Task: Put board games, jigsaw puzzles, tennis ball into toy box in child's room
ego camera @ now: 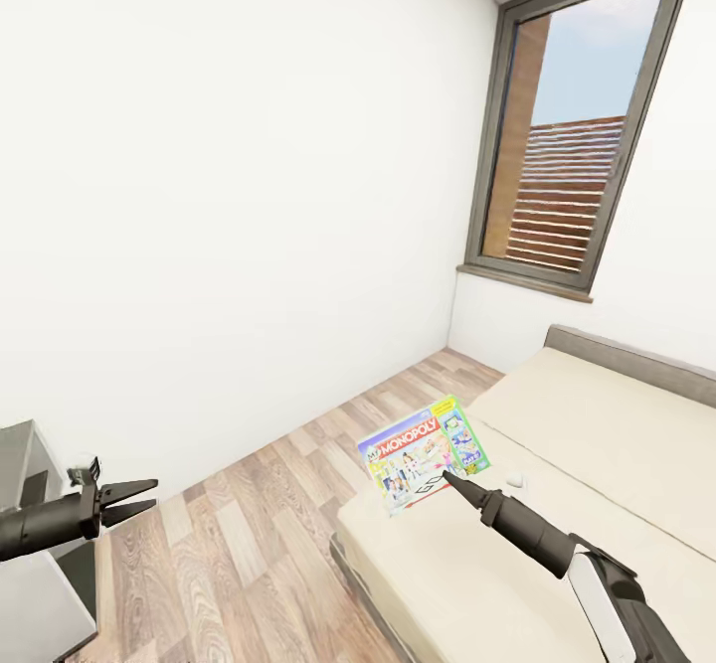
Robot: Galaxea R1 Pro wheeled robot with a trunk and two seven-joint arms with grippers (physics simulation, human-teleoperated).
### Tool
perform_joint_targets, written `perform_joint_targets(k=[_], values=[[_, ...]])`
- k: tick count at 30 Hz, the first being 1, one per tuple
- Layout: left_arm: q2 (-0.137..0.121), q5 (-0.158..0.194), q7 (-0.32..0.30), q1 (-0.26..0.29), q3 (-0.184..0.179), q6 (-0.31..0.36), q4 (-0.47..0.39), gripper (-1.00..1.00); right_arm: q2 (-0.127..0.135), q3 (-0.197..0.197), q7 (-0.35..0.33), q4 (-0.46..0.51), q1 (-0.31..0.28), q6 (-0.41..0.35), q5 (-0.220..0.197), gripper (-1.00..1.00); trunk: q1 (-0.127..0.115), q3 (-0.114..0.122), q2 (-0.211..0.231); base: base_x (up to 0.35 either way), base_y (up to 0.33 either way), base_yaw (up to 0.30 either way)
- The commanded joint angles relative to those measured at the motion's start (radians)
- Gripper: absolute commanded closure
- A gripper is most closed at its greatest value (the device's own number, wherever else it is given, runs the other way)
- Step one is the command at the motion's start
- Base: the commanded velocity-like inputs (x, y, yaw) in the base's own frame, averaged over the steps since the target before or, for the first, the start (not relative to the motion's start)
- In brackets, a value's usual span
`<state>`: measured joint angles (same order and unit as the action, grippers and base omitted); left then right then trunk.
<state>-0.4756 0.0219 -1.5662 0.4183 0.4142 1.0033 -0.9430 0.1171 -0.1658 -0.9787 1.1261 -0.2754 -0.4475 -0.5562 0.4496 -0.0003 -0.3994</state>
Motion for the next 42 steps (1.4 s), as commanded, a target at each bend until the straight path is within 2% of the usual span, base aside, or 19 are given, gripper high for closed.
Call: perform_joint_targets(k=[1, 17, 25, 33, 42], values=[[0.000, -0.001, -0.005, 0.001, 0.000, 0.011, 0.000, -1.00, 0.000, 0.000, -0.001, 0.000, 0.000, -0.008, -0.007, 1.00, 0.000, 0.001, -0.001, 0.000, 0.000, 0.191], [-0.001, 0.007, -0.005, 0.001, 0.001, 0.013, 0.000, -1.00, 0.002, -0.001, 0.000, -0.001, 0.000, -0.010, -0.007, 1.00, 0.000, 0.023, -0.001, 0.000, 0.000, 0.191], [-0.017, 0.006, -0.005, 0.001, 0.004, 0.013, 0.000, -1.00, 0.003, -0.001, 0.001, -0.006, 0.000, -0.011, -0.007, 1.00, 0.000, 0.033, -0.001, 0.000, 0.000, 0.182], [-0.033, -0.002, -0.005, 0.001, 0.007, 0.012, 0.000, -1.00, 0.009, -0.002, 0.002, -0.007, 0.000, -0.013, -0.008, 1.00, 0.000, 0.036, -0.001, 0.000, 0.000, 0.045], [-0.038, -0.003, -0.005, 0.001, 0.008, 0.012, 0.003, -1.00, 0.006, -0.004, 0.003, -0.001, 0.000, -0.016, -0.008, 1.00, 0.000, 0.032, -0.001, 0.000, 0.000, 0.003]])
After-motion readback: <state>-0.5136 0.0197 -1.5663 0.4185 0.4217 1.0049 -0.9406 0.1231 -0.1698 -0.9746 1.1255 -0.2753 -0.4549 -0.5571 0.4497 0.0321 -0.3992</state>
